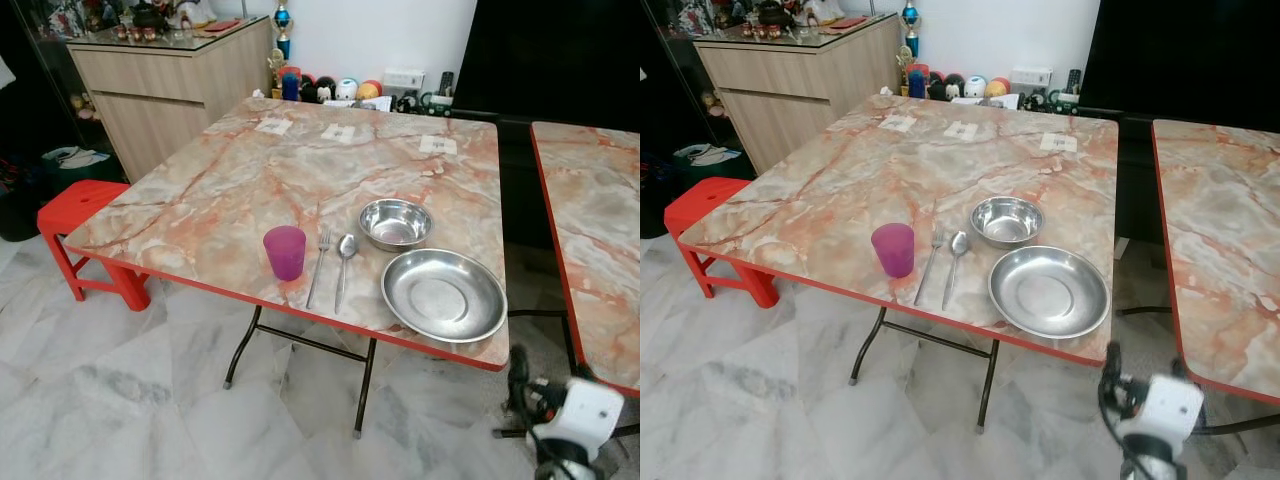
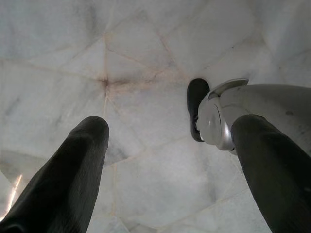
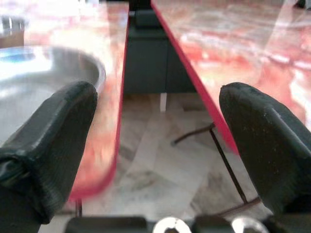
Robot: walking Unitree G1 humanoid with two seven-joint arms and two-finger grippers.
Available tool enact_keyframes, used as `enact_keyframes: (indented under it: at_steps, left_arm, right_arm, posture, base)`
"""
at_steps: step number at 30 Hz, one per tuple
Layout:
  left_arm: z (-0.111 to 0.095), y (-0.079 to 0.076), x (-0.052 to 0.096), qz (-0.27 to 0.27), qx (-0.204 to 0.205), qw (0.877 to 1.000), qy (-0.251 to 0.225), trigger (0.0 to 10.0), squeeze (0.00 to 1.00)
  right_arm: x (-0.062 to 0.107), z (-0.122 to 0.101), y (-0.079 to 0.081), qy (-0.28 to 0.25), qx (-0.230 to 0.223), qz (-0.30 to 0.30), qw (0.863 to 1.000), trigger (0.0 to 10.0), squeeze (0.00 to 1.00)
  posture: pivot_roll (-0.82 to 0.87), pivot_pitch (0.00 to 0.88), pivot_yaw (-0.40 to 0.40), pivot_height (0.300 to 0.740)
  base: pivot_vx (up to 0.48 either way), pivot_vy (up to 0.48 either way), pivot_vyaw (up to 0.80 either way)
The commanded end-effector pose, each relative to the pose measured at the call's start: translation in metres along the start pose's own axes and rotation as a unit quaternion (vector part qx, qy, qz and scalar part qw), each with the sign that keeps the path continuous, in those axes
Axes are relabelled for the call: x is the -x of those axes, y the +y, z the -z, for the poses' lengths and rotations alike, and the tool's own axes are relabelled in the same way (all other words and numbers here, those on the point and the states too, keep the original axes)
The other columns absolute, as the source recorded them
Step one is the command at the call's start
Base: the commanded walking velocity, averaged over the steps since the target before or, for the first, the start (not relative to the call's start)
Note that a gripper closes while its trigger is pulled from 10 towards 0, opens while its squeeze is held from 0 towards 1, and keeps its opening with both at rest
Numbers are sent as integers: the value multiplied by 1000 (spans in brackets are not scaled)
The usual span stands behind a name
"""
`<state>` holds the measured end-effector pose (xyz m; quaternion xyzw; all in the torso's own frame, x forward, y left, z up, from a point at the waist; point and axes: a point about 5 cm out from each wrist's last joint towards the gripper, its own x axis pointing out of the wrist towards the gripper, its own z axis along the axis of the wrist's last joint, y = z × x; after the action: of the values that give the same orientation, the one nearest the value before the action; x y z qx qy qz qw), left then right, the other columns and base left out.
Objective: Setting the table
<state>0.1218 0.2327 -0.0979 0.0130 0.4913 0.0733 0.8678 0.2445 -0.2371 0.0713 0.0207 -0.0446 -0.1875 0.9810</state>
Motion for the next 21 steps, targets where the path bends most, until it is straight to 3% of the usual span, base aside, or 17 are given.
enact_keyframes:
  at_steps: [1, 2, 7, 11, 21]
  left_arm:
    - [5, 2, 1, -3, -1, 1000, 8, 10000, 0]
    - [5, 2, 1, -3, -1, 1000, 8, 10000, 0]
    - [4, 1, 1, -3, 1, 1000, 7, 10000, 0]
    - [4, 1, 1, -7, 9, 1000, 4, 10000, 0]
    - [5, 2, 1, -11, 15, 1000, 6, 10000, 0]
  right_arm:
    - [-17, -16, 10, -19, -18, -11, 1000, 10000, 0]
    - [-17, -16, 10, -19, -18, -11, 1000, 10000, 0]
    - [-50, -20, 39, 24, -83, -50, 995, 10000, 0]
    - [-60, -23, 57, 44, -102, -69, 991, 10000, 0]
    - [-60, -18, 56, 70, -140, -33, 987, 10000, 0]
  posture:
    - [-33, 48, 27, 740]
    - [-33, 48, 27, 740]
    - [-21, 42, 28, 740]
    - [9, 41, 11, 740]
    - [13, 51, 13, 740]
  base:
    - [0, 0, 0]
    - [0, 0, 0]
    - [0, 0, 0]
    - [0, 0, 0]
    - [0, 0, 0]
